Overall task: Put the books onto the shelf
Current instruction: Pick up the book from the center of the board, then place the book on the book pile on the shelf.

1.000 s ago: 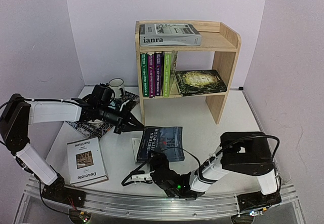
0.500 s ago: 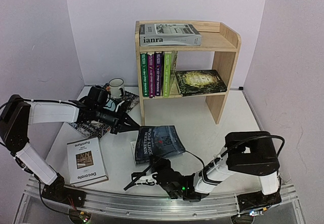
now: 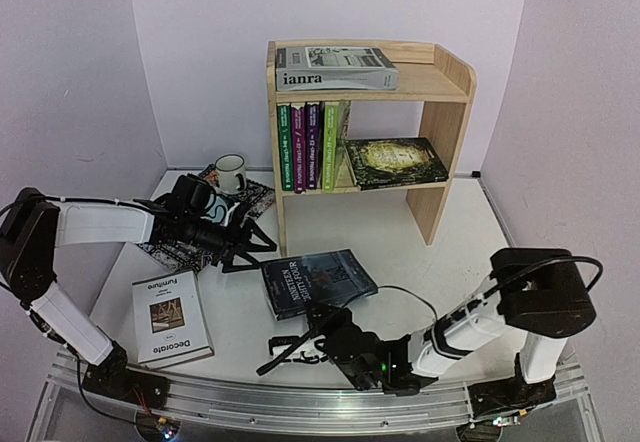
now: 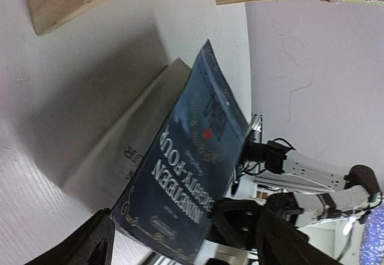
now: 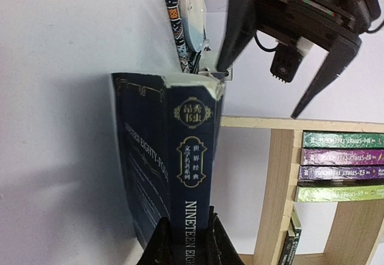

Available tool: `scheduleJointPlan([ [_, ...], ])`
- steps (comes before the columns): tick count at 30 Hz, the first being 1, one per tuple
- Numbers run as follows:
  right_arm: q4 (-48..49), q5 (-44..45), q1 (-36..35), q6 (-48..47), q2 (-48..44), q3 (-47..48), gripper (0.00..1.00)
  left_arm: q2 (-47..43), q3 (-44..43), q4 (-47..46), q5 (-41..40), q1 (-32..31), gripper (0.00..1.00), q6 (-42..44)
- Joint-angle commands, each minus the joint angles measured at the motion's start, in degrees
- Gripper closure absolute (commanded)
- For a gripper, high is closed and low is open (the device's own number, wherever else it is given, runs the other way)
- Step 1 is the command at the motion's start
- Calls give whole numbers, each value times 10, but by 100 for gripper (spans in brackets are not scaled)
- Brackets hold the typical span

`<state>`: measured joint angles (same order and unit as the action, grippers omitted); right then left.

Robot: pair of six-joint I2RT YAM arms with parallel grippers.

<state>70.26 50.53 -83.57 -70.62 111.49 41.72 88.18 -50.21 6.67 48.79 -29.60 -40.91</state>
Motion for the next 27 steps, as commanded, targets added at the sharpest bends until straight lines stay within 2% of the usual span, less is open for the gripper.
scheduleJointPlan([
  [1, -122, 0, -4, 74, -138, 12, 100, -54, -7, 29, -95, 5, 11, 35],
  [5, -322, -35, -3, 154, -231, 36, 100, -86, -7, 48, -158, 6, 6, 42],
  [12, -543, -27, 9, 182, -350, 96, 100, -112, -7, 55, -194, 7, 6, 51],
  [18, -601, -19, 36, 131, -445, 140, 100, -129, -7, 55, -197, 6, 6, 65],
  [27, -644, -23, 125, 19, -453, 259, 100, -141, 2, 55, -192, 7, 7, 66],
])
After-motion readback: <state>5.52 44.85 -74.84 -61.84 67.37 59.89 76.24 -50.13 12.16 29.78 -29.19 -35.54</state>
